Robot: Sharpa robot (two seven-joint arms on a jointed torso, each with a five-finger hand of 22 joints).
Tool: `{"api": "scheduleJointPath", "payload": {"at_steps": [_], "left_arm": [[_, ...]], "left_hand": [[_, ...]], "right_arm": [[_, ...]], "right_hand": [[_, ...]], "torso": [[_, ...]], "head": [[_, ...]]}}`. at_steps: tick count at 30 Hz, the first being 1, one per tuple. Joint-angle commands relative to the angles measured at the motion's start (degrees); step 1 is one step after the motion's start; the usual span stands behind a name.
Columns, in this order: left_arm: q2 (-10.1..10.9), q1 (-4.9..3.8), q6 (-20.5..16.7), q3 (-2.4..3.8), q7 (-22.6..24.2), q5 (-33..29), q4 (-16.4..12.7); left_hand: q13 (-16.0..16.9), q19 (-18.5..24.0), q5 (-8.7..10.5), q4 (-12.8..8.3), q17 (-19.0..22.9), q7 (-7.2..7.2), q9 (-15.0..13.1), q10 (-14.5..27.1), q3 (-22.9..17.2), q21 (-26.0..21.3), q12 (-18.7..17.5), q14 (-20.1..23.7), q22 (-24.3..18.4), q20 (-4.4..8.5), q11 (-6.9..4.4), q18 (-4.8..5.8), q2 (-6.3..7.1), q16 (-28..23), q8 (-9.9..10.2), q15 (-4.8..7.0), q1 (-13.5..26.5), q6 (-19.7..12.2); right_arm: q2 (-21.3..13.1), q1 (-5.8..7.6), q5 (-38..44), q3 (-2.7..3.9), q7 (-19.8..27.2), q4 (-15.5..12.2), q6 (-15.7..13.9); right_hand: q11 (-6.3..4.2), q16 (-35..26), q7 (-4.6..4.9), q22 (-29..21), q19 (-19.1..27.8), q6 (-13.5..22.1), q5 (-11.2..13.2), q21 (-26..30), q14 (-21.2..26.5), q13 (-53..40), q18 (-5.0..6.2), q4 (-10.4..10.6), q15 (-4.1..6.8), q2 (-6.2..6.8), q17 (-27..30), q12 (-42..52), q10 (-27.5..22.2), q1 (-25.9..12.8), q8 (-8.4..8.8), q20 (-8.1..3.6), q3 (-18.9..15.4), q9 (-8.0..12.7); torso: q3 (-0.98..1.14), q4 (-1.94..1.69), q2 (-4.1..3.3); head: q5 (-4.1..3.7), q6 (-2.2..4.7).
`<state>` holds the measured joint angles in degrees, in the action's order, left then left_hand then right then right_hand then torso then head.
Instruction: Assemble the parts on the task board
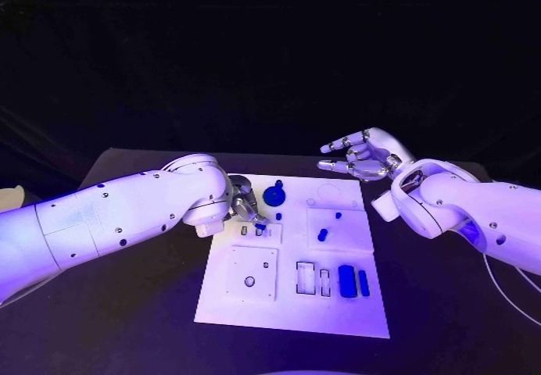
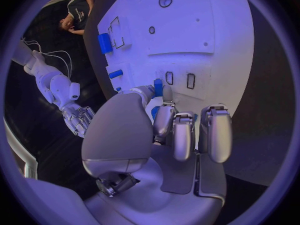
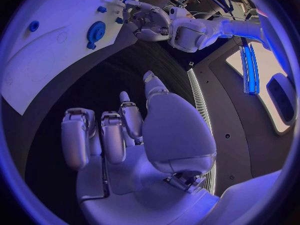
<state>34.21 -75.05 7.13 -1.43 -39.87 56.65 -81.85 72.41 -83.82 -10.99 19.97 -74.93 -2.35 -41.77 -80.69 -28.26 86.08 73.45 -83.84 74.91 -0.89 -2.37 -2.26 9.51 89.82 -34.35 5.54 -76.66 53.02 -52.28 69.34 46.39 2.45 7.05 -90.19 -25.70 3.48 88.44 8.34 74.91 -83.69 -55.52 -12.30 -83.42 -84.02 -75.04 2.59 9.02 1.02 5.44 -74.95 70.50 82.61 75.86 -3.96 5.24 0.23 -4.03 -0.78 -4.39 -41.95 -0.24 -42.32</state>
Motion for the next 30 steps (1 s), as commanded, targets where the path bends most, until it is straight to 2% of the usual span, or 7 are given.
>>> {"api": "scheduleJointPath", "payload": {"at_steps": [1,3,9,17,30], "left_arm": [[0.56,0.21,-4.48,-0.07,-0.35,-0.46,-1.00],[0.80,0.33,-5.12,-0.10,-0.49,-0.19,-1.31],[1.27,1.14,-6.95,-0.26,-1.13,1.93,-1.94],[1.02,2.28,-6.86,-0.36,-1.63,4.15,-1.89],[0.79,2.89,-4.17,-0.39,-2.34,5.76,-1.78]], "left_hand": [[0.18,-3.09,0.20,-8.86,-15.07,0.55,-0.25,-0.40,-9.29,0.07,0.41,-6.16,8.71,-0.08,0.08,0.67,0.07,0.18,-0.44,-0.12,0.75,0.15],[0.29,-3.13,0.22,-9.15,-15.07,0.57,-0.41,-0.49,-9.73,0.11,0.52,-6.16,8.78,-0.06,0.07,0.69,0.19,0.18,-0.53,-0.10,1.08,0.17],[0.47,-3.31,0.24,-9.64,-15.07,0.61,-0.67,-0.64,-10.44,0.31,0.69,-6.16,9.14,-0.03,0.02,0.78,0.38,0.18,-0.69,-0.07,1.63,0.23],[0.44,-3.49,0.24,-10.31,-15.07,0.69,-1.04,-0.72,-11.40,0.51,0.68,-6.16,9.47,0.02,-0.05,0.85,0.58,0.18,-0.96,-0.02,2.31,0.32],[0.49,-3.66,0.28,-10.69,-15.07,0.70,-1.25,-0.80,-11.88,0.71,0.74,-6.16,9.82,0.05,-0.07,0.94,0.74,0.18,-1.09,0.01,2.72,0.28]], "right_arm": [[-0.01,-0.01,0.60,0.00,-0.16,-0.07,1.10],[-0.02,-0.02,0.60,0.00,-0.15,-0.06,1.12],[-0.09,-0.04,0.60,-0.01,-0.08,-0.03,1.16],[-0.12,-0.05,0.61,-0.01,-0.01,0.02,1.20],[-0.15,-0.06,0.56,-0.01,0.04,0.00,1.29]], "right_hand": [[-0.26,-0.36,-0.08,1.54,0.19,-0.48,0.36,0.20,-5.40,-4.17,0.36,0.07,0.01,-0.66,-12.86,0.15,-0.10,-0.03,0.07,-0.27,-0.29,-0.05],[-0.26,-0.36,-0.08,1.54,0.19,-0.48,0.36,0.20,-5.40,-4.17,0.36,0.07,0.01,-0.66,-12.86,0.15,-0.10,-0.03,0.07,-0.27,-0.29,-0.05],[-0.26,-0.36,-0.08,1.54,0.19,-0.48,0.36,0.20,-5.40,-4.17,0.36,0.07,0.01,-0.66,-12.86,0.15,-0.10,-0.03,0.07,-0.27,-0.29,-0.05],[-0.26,-0.36,-0.08,1.54,0.19,-0.48,0.36,0.20,-5.40,-4.17,0.36,0.07,0.01,-0.66,-12.86,0.15,-0.10,-0.03,0.07,-0.27,-0.29,-0.05],[-0.26,-0.36,-0.08,1.54,0.19,-0.48,0.36,0.20,-5.40,-4.17,0.36,0.07,0.01,-0.66,-12.86,0.15,-0.10,-0.03,0.07,-0.27,-0.29,-0.05]], "torso": [[0.03,-0.39,0.17],[0.08,-0.46,0.21],[0.06,-0.78,0.38],[0.10,-0.57,0.27],[0.13,-0.60,0.26]], "head": [[-0.10,-0.23],[-0.09,-0.25],[-0.27,-0.65],[-0.04,-0.62],[-0.12,-0.81]]}}
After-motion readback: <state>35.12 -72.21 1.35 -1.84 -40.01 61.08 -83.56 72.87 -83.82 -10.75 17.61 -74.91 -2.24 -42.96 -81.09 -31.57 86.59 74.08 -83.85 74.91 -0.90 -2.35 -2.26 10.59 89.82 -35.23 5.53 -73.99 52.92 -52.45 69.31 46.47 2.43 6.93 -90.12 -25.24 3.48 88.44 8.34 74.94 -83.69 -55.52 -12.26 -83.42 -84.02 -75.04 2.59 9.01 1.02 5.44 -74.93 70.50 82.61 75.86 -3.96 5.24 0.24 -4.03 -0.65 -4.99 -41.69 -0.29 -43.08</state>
